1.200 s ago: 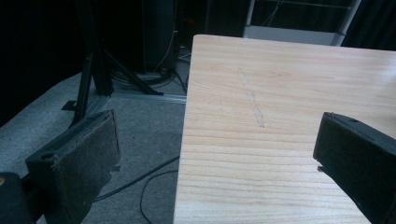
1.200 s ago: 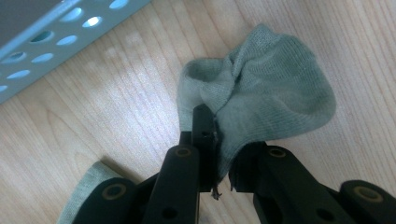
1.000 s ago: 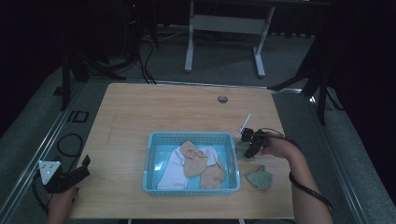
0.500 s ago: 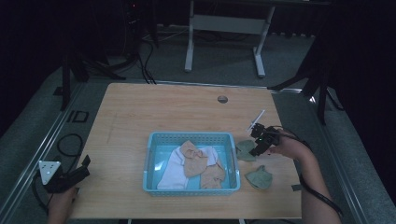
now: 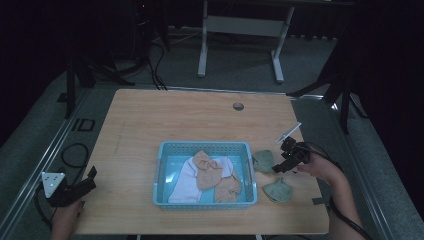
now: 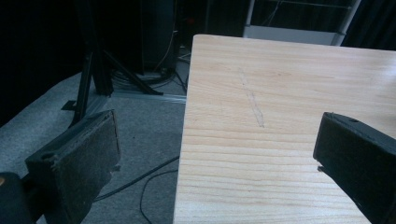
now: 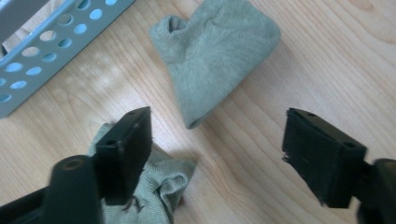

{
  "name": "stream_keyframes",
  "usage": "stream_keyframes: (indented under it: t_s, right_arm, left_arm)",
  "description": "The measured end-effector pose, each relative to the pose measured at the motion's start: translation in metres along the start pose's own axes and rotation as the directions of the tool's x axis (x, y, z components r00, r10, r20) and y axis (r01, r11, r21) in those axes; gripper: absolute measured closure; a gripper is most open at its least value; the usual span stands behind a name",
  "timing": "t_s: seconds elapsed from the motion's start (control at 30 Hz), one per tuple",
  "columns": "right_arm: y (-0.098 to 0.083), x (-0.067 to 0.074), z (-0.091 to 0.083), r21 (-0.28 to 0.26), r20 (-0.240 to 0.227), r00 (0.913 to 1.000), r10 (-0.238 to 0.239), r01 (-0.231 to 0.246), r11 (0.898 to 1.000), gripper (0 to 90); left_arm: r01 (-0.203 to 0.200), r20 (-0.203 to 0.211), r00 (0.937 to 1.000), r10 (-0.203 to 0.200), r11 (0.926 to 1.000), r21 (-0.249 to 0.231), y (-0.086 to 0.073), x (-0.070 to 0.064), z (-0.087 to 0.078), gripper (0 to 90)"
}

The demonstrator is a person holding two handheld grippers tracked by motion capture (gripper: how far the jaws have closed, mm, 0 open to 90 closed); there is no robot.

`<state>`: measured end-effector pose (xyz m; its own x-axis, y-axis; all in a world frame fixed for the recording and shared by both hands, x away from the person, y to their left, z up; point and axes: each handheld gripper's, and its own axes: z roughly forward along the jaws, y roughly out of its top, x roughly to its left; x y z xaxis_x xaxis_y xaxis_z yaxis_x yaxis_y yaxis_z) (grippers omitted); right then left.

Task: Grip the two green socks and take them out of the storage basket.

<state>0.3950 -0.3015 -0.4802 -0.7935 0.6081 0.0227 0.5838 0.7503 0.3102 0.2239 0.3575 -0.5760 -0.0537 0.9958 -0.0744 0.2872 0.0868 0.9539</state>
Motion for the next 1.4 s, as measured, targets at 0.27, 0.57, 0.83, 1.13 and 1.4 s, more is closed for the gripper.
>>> stream_keyframes:
  t_s: [0.27,0.57,0.83,1.13,1.4]
  right_arm:
    - [-0.029,-0.007,-0.001,-0.098,-0.013,0.9977,0.066,-0.067,0.993,14.0]
    - [-0.069,-0.011,0.005,-0.225,0.043,0.9804,0.192,-0.178,0.958,13.5]
    - [-0.098,-0.015,0.012,-0.387,0.098,0.9355,0.339,-0.279,0.879,12.9]
    - [-0.129,-0.009,0.025,-0.516,0.150,0.8482,0.508,-0.372,0.772,11.1]
    - [-0.155,0.004,0.032,-0.633,0.209,0.7724,0.600,-0.361,0.685,11.0]
  left_arm:
    - [0.000,0.002,1.0000,0.000,1.0000,-0.001,0.000,0.000,0.000,0.7]
    - [-0.001,0.003,1.0000,0.001,1.0000,-0.001,0.000,0.000,0.000,0.7]
    - [0.000,0.002,1.0000,0.000,1.0000,-0.001,0.000,0.000,0.000,0.7]
    - [0.002,0.004,1.0000,-0.002,1.0000,-0.004,0.000,0.000,0.000,0.7]
    - [-0.002,0.004,1.0000,0.002,1.0000,-0.003,0.000,0.000,0.000,0.7]
